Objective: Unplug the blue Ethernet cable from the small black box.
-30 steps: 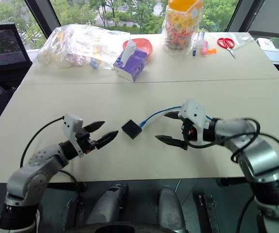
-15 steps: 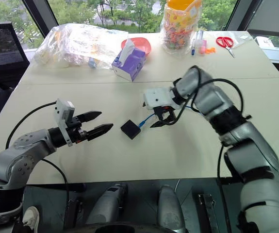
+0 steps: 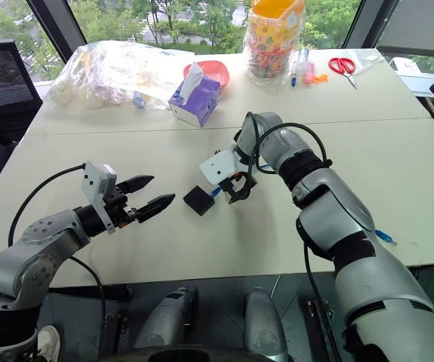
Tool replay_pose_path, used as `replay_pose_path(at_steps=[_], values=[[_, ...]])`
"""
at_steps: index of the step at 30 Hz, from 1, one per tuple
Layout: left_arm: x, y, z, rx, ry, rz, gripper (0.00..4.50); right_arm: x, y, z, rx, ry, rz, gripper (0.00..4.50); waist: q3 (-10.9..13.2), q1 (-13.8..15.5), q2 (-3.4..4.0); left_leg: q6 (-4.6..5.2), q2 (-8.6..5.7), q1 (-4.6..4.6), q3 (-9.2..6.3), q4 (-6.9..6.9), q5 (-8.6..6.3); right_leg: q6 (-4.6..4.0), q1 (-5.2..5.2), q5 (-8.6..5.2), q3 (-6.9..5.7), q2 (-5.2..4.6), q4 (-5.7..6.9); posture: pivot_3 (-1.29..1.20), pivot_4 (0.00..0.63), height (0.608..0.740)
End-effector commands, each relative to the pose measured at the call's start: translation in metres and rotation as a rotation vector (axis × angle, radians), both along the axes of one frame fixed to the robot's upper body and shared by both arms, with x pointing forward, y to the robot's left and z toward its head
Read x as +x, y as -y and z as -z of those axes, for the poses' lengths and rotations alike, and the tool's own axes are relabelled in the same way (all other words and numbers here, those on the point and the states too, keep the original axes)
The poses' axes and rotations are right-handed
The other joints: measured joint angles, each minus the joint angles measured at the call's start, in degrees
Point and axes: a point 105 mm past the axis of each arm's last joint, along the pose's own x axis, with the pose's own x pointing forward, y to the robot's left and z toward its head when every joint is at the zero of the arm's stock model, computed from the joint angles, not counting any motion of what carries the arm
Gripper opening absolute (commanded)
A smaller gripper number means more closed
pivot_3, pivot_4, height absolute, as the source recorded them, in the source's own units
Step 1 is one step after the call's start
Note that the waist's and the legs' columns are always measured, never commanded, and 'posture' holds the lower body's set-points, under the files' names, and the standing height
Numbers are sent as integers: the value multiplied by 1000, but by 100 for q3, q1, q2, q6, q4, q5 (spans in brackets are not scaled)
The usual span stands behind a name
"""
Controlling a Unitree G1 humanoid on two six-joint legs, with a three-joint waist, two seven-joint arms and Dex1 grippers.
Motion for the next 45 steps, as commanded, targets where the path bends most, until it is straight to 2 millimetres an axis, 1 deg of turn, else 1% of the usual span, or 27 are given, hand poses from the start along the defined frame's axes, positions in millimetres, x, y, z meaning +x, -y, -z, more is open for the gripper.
replay_pose_path(at_steps=[1, 4, 6, 7, 8, 9, 12, 16, 17, 18, 19, 21, 23, 24, 25, 27, 29, 31, 35, 38, 45], values=[[-2, 1, -13, 4, 65, -12, 4500, 0, -10, -3, -9, 1, -26, 3670, 0, -28, 0, 0, 0, 5, 0, 0, 0, -1, 4, 0, 1, 0, 0, 0, 150, 728], [-1, 1, -15, 6, 70, -22, 4500, -2, -13, -1, -14, -20, -29, 2164, 0, -84, 0, -1, 0, 18, 0, -1, 0, -2, 9, 0, 6, 3, 4, 0, 150, 728], [-1, 0, -16, 7, 74, -28, 4500, -3, -14, -1, -16, -31, -31, 1082, 0, -124, 1, -1, 2, 23, 0, -4, 1, -2, 12, 0, 6, 5, 6, 0, 150, 728], [0, 0, -16, 8, 76, -32, 4500, -3, -15, 0, -19, -32, -37, 694, 0, -142, 1, -1, 2, 24, 0, -5, 1, -2, 12, 0, 6, 6, 7, 0, 150, 728], [1, -1, -17, 8, 78, -36, 4500, -4, -17, 0, -22, -30, -46, 138, 0, -155, 1, -1, 2, 24, 0, -6, 1, -2, 12, 0, 7, 6, 7, 0, 150, 728], [2, -1, -17, 9, 77, -38, 4500, -4, -20, -1, -3, -23, -52, 12, -1, -161, 1, -1, 3, 25, -1, -6, 1, -2, 12, 0, 7, 7, 7, 0, 150, 728], [3, -1, -16, 10, 75, -39, 4500, -2, -27, -8, 58, 11, -51, 12, 0, -161, 1, -1, 4, 27, -1, -9, 1, -2, 11, 0, 9, 9, 8, 0, 150, 728], [7, -4, -18, 1, 78, -48, 4500, 8, -38, -44, 385, 235, -68, 12, 1, -133, 2, -1, 3, 23, 0, -15, 1, -1, 6, 0, 11, 9, 8, 0, 150, 728], [8, -4, -19, -4, 78, -50, 4500, 10, -40, -49, 443, 269, -58, 12, 1, -119, 2, -2, 3, 22, 0, -18, 1, -1, 5, -1, 11, 9, 7, 0, 150, 728], [9, -5, -22, -16, 81, -52, 4500, 15, -35, -58, 525, 354, -23, 12, 1, -102, 1, -2, 3, 22, 0, -19, 1, -1, 5, -1, 12, 9, 6, 0, 150, 728], [11, -5, -25, -30, 85, -53, 4500, 18, -26, -65, 591, 439, -4, 12, 1, -65, 0, -2, 3, 22, -1, -21, 2, -1, 5, -1, 12, 9, 5, 0, 150, 728], [15, -6, -31, -56, 90, -50, 4500, 21, -10, -73, 695, 569, 57, 12, 1, 6, 0, -2, 2, 19, 1, -20, 2, -2, 3, -2, 14, 8, 3, 0, 150, 728], [17, -7, -36, -73, 94, -45, 4500, 17, -2, -74, 760, 638, 83, 12, 0, 58, -3, -2, 0, 16, 1, -21, 2, -2, 7, -4, 14, 6, -2, 0, 150, 728], [19, -7, -38, -76, 97, -43, 4500, 14, 2, -75, 792, 699, 83, 12, 0, 49, -3, -2, 0, 16, 1, -20, 2, -2, 7, -4, 14, 5, -4, 0, 150, 728], [21, -7, -41, -84, 96, -36, 4500, 15, 8, -72, 811, 756, 121, 12, 0, 43, -3, -2, -2, 15, 6, -20, 3, -2, 6, -4, 17, 1, -4, 0, 150, 728], [26, -7, -47, -91, 96, -10, 4500, 8, 17, -64, 833, 858, 145, 12, 0, 27, -4, -1, -2, 15, 8, -20, 3, -2, 4, -4, 17, 0, -4, 0, 150, 728], [29, -6, -51, -102, 92, 12, 4500, 1, 17, -61, 869, 897, 166, 12, 0, 11, -4, -1, -2, 15, 8, -20, 4, -3, 4, -4, 17, 0, -2, 0, 150, 728], [31, -3, -55, -115, 87, 47, 4500, -6, 15, -63, 891, 954, 166, 12, 1, -15, -4, -1, -2, 15, 12, -20, 4, -3, 3, -5, 20, -1, -2, 0, 150, 728], [32, 6, -56, -106, 63, 144, 4500, -12, 11, -64, 900, 998, 165, 12, 1, -8, -5, 0, -1, 16, 12, -17, 5, -4, 3, -5, 20, 0, -1, 0, 150, 728], [33, 11, -56, -91, 53, 196, 4500, -16, 7, -64, 894, 1009, 134, 12, 1, 2, -5, 0, -1, 16, 12, -12, 5, -5, 8, -5, 20, 0, -3, 0, 150, 728], [40, 14, -62, -93, 71, 237, 4500, -25, 5, -61, 877, 1001, 63, 12, 5, 2, -11, 0, -2, 15, 12, -8, 5, -5, 12, -6, 20, -2, -7, 0, 150, 728]])
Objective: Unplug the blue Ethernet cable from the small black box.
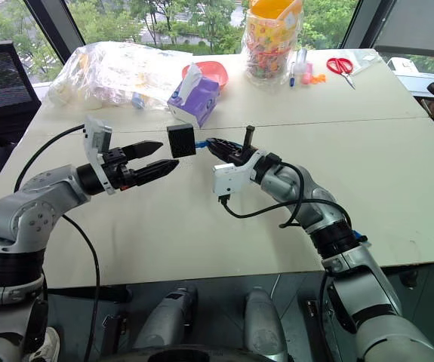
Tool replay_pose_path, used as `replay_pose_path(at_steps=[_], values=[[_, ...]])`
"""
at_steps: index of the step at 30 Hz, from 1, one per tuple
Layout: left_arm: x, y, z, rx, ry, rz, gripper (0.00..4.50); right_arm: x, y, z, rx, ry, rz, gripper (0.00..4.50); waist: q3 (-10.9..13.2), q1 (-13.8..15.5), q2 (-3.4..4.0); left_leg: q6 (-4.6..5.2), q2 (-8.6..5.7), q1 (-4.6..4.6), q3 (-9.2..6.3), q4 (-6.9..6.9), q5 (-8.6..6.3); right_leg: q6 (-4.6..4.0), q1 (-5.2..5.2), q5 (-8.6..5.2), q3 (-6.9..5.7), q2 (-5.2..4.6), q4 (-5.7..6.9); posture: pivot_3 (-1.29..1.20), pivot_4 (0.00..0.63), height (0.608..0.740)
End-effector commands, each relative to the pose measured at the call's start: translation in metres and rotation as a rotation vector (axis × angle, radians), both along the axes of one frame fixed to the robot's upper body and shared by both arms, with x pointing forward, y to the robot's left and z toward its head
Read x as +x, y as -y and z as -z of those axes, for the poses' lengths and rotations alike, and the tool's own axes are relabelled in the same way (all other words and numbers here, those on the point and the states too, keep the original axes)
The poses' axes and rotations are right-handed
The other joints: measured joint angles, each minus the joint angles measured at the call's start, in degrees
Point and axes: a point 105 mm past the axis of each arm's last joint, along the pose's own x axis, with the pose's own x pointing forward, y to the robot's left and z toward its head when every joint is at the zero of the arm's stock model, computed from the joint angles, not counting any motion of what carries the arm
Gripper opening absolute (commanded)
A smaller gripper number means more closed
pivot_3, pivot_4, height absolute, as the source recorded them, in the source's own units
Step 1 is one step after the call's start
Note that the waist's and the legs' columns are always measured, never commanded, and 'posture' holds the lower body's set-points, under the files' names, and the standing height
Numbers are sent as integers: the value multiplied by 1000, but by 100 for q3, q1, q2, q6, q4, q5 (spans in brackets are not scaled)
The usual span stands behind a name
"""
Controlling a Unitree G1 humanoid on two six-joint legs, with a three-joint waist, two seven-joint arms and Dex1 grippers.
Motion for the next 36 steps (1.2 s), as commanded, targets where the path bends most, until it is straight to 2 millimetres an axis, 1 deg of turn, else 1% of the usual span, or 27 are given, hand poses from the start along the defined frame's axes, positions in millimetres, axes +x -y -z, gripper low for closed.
replay_pose_path(at_steps=[1, 8, 10, 11, 12, 13, 15, 17, 19, 20, 27, 29, 31, 32, 33, 34, 35, 36], values=[[1, 3, -11, -2, 48, 33, 4500, -11, -5, -13, 5, 57, -57, 12, 0, -1, -1, 0, 0, 0, 0, 0, 0, 0, 0, 0, 0, 0, 0, 0, 150, 728], [1, 8, -14, -21, 54, 69, 4500, -16, -6, -13, -10, 60, -87, 12, 1, -7, -2, 0, 1, 0, 0, -1, 0, 0, -1, 0, 0, 0, 0, 0, 150, 728], [1, 10, -14, -25, 54, 75, 3944, -18, -7, -12, -13, 56, -94, 0, 2, -3, -3, 0, 1, 0, 0, -1, 0, 0, -1, 0, 0, 0, 0, 0, 150, 728], [1, 10, -13, -26, 52, 78, 3742, -19, -7, -12, -13, 54, -99, 0, 3, -4, -5, 0, 1, 0, -1, -1, 0, 0, -1, 0, 0, 0, 0, 0, 150, 728], [1, 11, -12, -27, 49, 82, 3414, -20, -8, -12, -14, 52, -104, 0, 3, -3, -5, 0, 1, 0, -1, 0, 0, 0, -1, 0, 0, 0, 0, 0, 150, 728], [0, 12, -11, -27, 47, 86, 2968, -21, -9, -12, -14, 52, -108, 0, 3, -3, -6, 0, 1, 0, 0, 0, 0, 0, -1, 0, 0, 0, 0, 0, 150, 728], [0, 12, -11, -33, 42, 96, 2328, -22, -10, -13, -15, 55, -116, 0, 3, -3, -6, 0, 1, 0, -1, 0, 0, 0, -1, 0, 0, 0, 0, 0, 150, 728], [-1, 12, -10, -36, 39, 98, 1476, -23, -11, -13, -16, 57, -121, 0, 3, -4, -6, 0, 1, 0, -1, 0, 0, 0, -1, 0, 0, 0, 0, 0, 150, 728], [-1, 12, -9, -37, 32, 102, 721, -23, -11, -14, -16, 58, -124, 0, 3, -3, -6, 0, 1, 0, -1, -1, 0, 0, -1, 0, 0, 0, 0, 0, 150, 728], [-1, 12, -9, -36, 30, 105, 487, -24, -11, -15, -16, 60, -126, 0, 3, -3, -6, 0, 1, 0, -1, 0, 0, 0, -1, 0, 0, 0, 0, 0, 150, 728], [-6, 11, -7, -20, -1, 140, 493, -25, -12, -21, 13, 47, -136, 0, 4, -5, -6, 0, 1, 0, -1, -1, 0, 0, -1, 0, 0, 0, 0, 0, 150, 728], [-8, 8, -6, -16, -10, 155, 493, -26, -15, -22, 8, 14, -162, 785, 4, -6, -7, 0, 1, 0, -1, -1, 0, 0, -1, 0, 0, 0, 0, 0, 150, 728], [-8, 5, -8, -16, 1, 156, 493, -27, -16, -16, -7, -81, -185, 1560, 4, -7, -7, 0, 1, 0, -1, -1, 0, 0, -1, 0, 0, 0, 0, 0, 150, 728], [-10, 3, -10, -16, 7, 168, 493, -29, -13, -9, -17, -220, -199, 2204, 4, -7, -7, 0, 1, 0, -1, -1, 0, 0, 0, 0, 0, 0, 0, 0, 150, 728], [-11, 1, -11, -16, 11, 177, 493, -32, -12, -4, -25, -325, -219, 2707, 5, -8, -8, 0, 1, 0, -1, 0, 0, 0, 0, 0, 0, 0, 0, 0, 150, 728], [-13, -1, -12, -5, 13, 194, 493, -34, -8, -8, -9, -439, -242, 3180, 6, -8, -9, 0, 2, -1, -1, 0, 0, 0, 0, 0, 0, 0, 0, 0, 150, 728], [-15, -3, -12, 3, 15, 206, 493, -37, -7, -11, 1, -517, -265, 3180, 7, -9, -10, 0, 2, -1, -2, 0, 0, 0, 0, 0, 0, 0, 0, 0, 150, 728], [-16, -5, -12, 13, 17, 214, 493, -34, -5, -21, 36, -571, -270, 3180, 7, -8, -9, 0, 3, -2, -3, 0, 0, 1, 0, -1, -1, 0, -1, 0, 150, 728]])
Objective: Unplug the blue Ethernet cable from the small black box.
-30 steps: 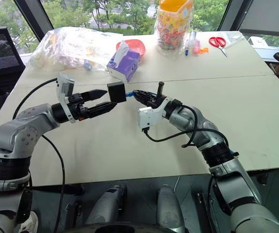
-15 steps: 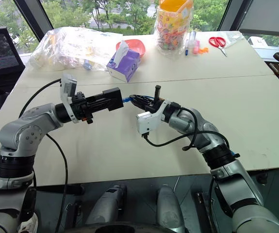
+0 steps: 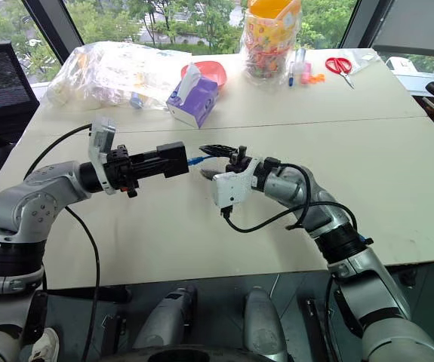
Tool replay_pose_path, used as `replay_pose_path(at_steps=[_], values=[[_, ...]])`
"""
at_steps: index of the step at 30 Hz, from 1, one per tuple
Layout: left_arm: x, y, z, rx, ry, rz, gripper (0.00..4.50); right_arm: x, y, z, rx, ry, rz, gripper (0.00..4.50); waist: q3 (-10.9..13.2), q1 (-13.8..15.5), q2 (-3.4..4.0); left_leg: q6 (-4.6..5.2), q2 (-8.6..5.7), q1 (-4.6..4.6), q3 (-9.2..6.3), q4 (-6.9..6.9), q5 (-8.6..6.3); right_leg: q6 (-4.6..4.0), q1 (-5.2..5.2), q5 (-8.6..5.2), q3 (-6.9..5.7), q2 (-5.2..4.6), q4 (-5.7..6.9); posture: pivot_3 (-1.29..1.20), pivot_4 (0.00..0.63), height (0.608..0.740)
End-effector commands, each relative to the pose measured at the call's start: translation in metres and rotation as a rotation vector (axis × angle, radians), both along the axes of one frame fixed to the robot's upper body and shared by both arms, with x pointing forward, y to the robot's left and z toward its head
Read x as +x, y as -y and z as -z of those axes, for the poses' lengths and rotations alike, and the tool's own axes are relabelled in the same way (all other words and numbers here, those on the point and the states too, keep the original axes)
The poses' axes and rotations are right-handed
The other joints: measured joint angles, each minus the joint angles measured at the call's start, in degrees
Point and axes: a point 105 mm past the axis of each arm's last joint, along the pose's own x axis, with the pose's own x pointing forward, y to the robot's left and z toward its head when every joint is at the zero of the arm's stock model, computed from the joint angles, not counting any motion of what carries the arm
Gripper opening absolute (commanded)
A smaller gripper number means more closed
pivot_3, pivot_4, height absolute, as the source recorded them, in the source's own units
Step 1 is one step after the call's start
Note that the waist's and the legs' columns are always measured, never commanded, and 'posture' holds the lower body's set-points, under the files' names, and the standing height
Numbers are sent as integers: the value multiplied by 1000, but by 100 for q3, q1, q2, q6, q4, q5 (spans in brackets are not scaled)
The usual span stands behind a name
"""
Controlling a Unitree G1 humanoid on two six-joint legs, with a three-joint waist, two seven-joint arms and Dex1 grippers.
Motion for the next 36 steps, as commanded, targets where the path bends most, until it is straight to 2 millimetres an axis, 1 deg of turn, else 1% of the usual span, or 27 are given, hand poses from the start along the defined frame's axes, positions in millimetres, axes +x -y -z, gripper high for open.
replay_pose_path(at_steps=[1, 2, 4, 7, 10, 13, 17, 18, 20, 22, 30, 36], values=[[-6, -10, -12, 3, 53, 38, 493, -6, 1, -42, 99, -219, -73, 3180, 2, -4, 2, 0, 0, 0, 0, 0, 0, 0, 0, 0, 0, 0, 0, 0, 150, 728], [-7, -11, -14, 10, 59, 50, 493, -6, 2, -50, 134, -317, -84, 3180, 3, -9, 4, 0, 0, 0, 0, 1, 0, -1, -2, 0, 0, 0, 0, 0, 150, 728], [-9, -14, -16, 18, 73, 70, 493, -11, 3, -58, 160, -512, -121, 3180, 4, -4, 4, 0, 3, -2, -2, 1, 0, -2, -5, 0, -1, 1, 2, 0, 150, 728], [-10, -16, -21, 10, 89, 86, 493, -12, 2, -65, 217, -701, -145, 3180, 3, 11, 2, 0, 6, -4, -9, -3, -2, -11, -5, -6, -11, 1, 0, 0, 150, 728], [-12, -16, -27, -3, 98, 113, 493, -7, -2, -63, 282, -885, -129, 3180, 3, 19, 2, 0, 5, -20, -10, -8, -2, -12, -19, -8, -14, 0, -4, 0, 150, 728], [-12, -16, -29, 1, 107, 123, 493, -7, -8, -62, 316, -988, -145, 3180, 3, 15, 3, 0, 2, -33, -9, -8, -1, -11, -33, -7, -14, -2, -3, 0, 150, 728], [-11, -17, -31, -1, 119, 129, 493, -5, -15, -63, 350, -1066, -163, 3180, 3, 1, 3, 0, 2, -34, -8, -9, -1, -9, -35, -6, -14, -1, -3, 0, 150, 728], [-11, -17, -32, -1, 121, 128, 493, -5, -17, -62, 346, -1066, -162, 2949, 3, 0, 3, 0, 2, -33, -7, -9, -1, -9, -36, -6, -14, -1, -2, 0, 150, 728], [-11, -17, -33, -2, 125, 127, 493, -5, -19, -61, 336, -1071, -168, 2342, 3, 1, 3, 0, 2, -33, -7, -9, -1, -8, -35, -6, -14, -1, -2, 0, 150, 728], [-11, -17, -33, -2, 126, 127, 493, -7, -20, -61, 327, -1090, -176, 1308, 3, 1, 3, 0, 2, -33, -6, -9, -2, -8, -36, -7, -14, -1, -2, 0, 150, 728], [-11, -17, -34, -11, 130, 131, 493, -16, -23, -54, 262, -1142, -200, 1308, 3, 1, 3, 0, 2, -33, -6, -8, -1, -6, -36, -6, -14, -1, -1, 0, 150, 728], [-12, -15, -36, -18, 130, 142, 493, -17, -25, -50, 242, -1145, -201, 1308, 3, 0, 3, 0, 2, -33, -6, -9, -2, -6, -36, -6, -14, -1, -1, 0, 150, 728]])
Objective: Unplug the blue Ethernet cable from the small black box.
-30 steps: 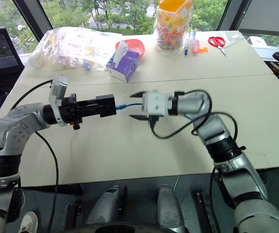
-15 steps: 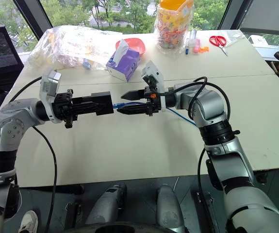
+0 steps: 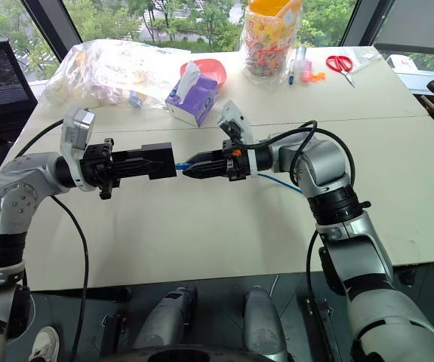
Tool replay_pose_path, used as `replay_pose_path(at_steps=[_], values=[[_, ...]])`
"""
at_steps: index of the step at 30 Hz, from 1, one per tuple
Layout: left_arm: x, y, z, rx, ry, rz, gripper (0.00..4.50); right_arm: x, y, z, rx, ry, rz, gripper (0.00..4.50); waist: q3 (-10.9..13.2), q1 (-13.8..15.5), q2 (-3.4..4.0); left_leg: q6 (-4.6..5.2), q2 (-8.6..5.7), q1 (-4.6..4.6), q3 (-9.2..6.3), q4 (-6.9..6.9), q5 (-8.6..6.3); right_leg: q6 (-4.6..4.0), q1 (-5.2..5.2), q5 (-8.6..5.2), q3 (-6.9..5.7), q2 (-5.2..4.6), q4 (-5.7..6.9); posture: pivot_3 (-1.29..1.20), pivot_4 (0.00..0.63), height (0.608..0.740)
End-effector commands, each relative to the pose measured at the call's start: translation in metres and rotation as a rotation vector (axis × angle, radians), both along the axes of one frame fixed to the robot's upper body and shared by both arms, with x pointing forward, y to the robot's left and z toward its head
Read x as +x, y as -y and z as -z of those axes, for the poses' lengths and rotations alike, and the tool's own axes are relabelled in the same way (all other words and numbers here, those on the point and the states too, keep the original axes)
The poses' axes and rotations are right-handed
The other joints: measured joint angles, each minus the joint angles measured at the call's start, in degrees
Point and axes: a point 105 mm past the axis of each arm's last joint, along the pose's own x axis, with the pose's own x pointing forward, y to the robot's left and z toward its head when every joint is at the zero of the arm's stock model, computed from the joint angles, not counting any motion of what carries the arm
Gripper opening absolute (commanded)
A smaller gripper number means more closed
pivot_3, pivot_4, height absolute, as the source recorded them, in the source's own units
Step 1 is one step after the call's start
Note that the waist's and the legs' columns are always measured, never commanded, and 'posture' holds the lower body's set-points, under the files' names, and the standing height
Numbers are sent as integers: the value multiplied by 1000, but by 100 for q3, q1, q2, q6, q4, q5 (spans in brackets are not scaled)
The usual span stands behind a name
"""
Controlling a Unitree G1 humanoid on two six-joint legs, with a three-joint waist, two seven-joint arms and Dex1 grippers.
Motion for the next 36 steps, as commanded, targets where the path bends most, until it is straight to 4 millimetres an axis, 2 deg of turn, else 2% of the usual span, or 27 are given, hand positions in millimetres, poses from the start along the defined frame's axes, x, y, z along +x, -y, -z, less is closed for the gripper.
replay_pose_path(at_steps=[1, 35, 36], values=[[-1, -3, -19, -20, 73, 0, 493, -6, -7, -12, 9, 46, -56, 1308, 0, 0, 0, 0, 0, 0, 0, 0, 0, 0, 0, 0, 0, 0, 0, 0, 150, 728], [-10, 6, -4, 27, 63, 42, 493, -8, -15, -16, 8, 29, -94, 1308, 0, -2, 0, 0, 0, 0, 0, 0, 0, 1, 0, 0, 0, 0, 1, 0, 150, 728], [-10, 5, -4, 29, 63, 42, 493, -9, -15, -16, 7, 29, -95, 1039, 0, -2, 0, 0, 0, 0, 0, 0, 0, 1, -1, 0, 0, 0, 1, 0, 150, 728]])
